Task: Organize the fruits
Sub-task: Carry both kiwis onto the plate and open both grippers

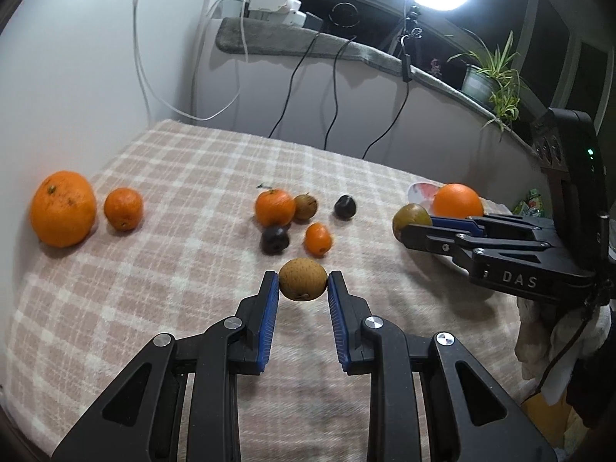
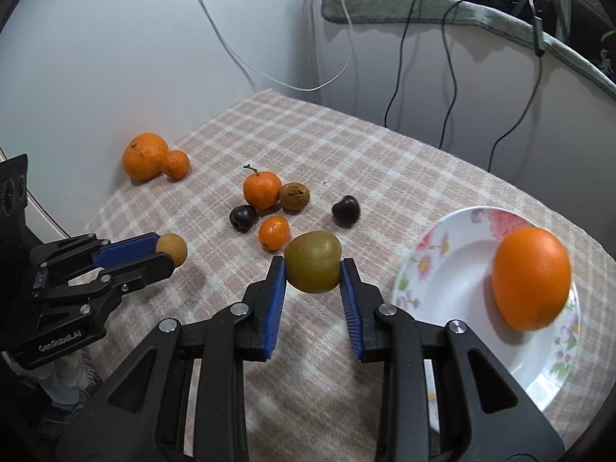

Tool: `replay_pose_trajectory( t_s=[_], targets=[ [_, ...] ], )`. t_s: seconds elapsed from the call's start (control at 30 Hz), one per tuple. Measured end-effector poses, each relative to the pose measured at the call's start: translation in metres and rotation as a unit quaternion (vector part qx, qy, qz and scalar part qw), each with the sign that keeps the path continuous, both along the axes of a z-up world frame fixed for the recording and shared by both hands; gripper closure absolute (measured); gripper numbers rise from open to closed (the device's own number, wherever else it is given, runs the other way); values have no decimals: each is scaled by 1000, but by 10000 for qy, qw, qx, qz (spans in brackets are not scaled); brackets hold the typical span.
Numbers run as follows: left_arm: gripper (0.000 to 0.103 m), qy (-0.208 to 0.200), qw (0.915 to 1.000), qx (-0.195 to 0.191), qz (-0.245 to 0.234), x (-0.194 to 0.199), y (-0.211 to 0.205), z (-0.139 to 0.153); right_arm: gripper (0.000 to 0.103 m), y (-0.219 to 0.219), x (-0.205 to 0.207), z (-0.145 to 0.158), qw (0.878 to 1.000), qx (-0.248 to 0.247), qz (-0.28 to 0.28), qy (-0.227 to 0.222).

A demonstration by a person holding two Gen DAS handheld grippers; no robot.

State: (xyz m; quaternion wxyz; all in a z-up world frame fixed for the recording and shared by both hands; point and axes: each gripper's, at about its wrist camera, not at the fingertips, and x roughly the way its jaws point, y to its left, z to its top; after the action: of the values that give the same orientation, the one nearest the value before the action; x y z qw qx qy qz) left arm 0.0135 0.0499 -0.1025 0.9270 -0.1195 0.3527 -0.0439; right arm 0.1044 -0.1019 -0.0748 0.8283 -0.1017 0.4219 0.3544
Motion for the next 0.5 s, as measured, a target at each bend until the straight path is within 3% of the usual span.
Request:
replay_pose_trajectory(
  t_s=[0.5],
  targets=[
    [79, -169, 9983, -48, -551, 33, -44, 14, 73, -69, -2, 16, 9980, 193, -594, -66]
  ],
)
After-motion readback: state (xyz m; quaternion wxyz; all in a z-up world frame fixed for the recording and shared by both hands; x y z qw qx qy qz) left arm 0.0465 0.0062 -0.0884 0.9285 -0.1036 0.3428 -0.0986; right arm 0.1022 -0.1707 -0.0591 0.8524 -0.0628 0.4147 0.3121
